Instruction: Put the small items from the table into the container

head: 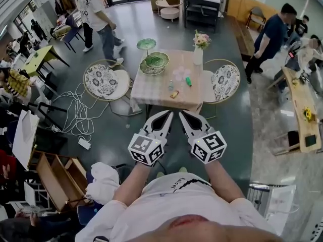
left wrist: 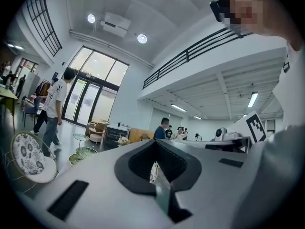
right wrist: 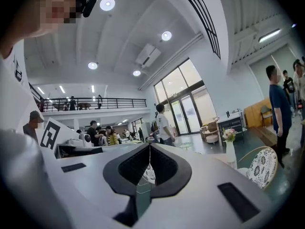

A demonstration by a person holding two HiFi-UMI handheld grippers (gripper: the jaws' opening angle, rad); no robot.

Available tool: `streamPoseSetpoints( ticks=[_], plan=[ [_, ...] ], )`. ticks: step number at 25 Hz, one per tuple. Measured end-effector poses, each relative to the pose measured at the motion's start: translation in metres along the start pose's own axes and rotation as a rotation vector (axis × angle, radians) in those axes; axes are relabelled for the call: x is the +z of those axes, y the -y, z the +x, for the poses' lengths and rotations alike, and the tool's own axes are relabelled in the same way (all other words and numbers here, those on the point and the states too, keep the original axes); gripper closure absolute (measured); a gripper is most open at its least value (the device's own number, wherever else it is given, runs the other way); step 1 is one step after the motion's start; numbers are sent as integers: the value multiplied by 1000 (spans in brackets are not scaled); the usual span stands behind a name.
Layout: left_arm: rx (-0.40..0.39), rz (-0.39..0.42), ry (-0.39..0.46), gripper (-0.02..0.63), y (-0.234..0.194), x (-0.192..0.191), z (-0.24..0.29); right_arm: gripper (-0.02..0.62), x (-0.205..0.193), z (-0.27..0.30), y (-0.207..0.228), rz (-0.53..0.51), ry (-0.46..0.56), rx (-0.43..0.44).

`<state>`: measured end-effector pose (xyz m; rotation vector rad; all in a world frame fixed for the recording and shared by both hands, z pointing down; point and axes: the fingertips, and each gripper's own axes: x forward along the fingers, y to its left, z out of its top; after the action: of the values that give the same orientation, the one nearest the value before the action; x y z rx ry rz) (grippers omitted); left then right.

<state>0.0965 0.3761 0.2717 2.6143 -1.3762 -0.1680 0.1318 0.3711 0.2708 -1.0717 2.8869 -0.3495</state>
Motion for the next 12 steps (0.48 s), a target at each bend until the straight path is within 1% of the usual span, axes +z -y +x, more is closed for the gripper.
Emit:
streamPoseSetpoints(
  ticks=[4,5,8,10,12],
  plan=[
    [17,12,-6,598,2,-4,0,581,8,-2,6,53,30,28],
    [25,6,-13,598,2,-6,0,581,9,-4,9,71,34,24],
    [47,-35,-21,598,-1,-9,3,581,11,-10,27,107,49,-25],
    [61,-29,-7,598,-1,-8,7,583,12,-14,37,140,70,-33],
    [84,-9,-1,598,1,-9,8,581,9,-18,40,166,74,-13]
  ],
)
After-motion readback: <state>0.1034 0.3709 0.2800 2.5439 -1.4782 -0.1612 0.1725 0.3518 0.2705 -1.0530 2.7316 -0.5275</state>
